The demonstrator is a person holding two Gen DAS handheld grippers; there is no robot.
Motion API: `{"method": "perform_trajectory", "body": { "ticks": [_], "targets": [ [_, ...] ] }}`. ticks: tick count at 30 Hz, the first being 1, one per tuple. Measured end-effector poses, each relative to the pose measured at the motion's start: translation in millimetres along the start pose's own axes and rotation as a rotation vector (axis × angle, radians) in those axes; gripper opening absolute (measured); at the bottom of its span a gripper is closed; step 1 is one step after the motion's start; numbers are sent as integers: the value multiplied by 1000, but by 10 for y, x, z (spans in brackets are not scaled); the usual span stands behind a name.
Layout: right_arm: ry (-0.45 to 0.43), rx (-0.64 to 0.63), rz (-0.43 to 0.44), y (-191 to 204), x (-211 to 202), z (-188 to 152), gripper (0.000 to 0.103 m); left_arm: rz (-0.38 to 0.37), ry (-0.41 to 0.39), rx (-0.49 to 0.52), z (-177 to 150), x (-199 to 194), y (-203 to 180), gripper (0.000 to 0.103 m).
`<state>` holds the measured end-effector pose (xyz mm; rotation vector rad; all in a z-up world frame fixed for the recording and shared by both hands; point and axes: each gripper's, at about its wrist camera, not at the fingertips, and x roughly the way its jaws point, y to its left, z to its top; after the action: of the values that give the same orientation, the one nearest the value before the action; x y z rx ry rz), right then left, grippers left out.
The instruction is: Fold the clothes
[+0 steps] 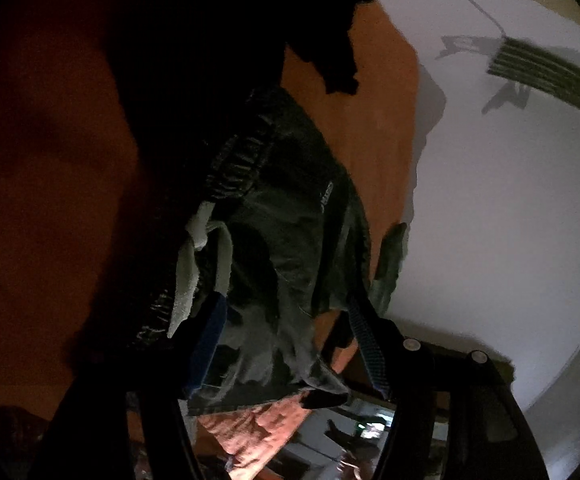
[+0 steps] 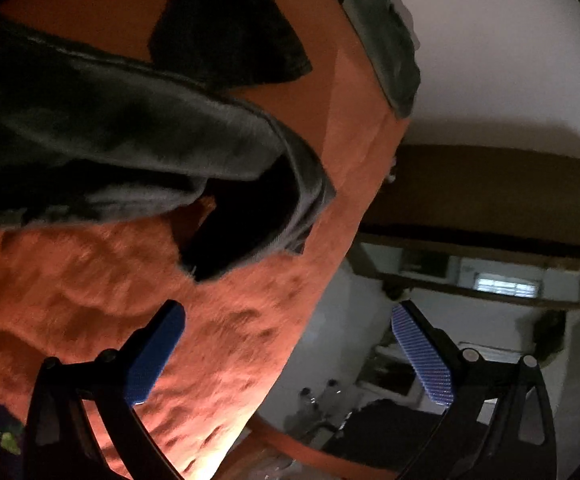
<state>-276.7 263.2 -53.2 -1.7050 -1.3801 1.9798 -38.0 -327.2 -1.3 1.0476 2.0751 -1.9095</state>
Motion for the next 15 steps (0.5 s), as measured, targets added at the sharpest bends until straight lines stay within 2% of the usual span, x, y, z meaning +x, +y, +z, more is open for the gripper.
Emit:
{"method": "perform_trajectory", "body": {
  "ticks": [2, 3, 4, 6, 7, 9, 15],
  "targets": [
    [-63, 25, 29, -70, -182, -122, 103, 30, -13, 22, 204, 341, 0, 65],
    [-95, 49, 53, -84, -295, -210, 103, 45, -16, 19, 146, 419, 35, 65],
    [-128, 89, 89, -105, -402, -325, 103, 66, -15, 14, 21, 547, -95, 65],
    [-161, 168, 149, -152, -479, -450, 103, 112, 11, 32, -10, 812, -301, 65],
    [-172, 208, 183, -150, -501, -507, 103, 128, 45, 70, -54, 837, -483, 65],
    [-182, 288, 243, -144, -513, -591, 103, 163, 86, 161, -188, 768, -588, 65],
    [-203, 440, 367, -194, -590, -701, 103, 271, 58, 416, -614, 542, -1591, 67]
  ]
}}
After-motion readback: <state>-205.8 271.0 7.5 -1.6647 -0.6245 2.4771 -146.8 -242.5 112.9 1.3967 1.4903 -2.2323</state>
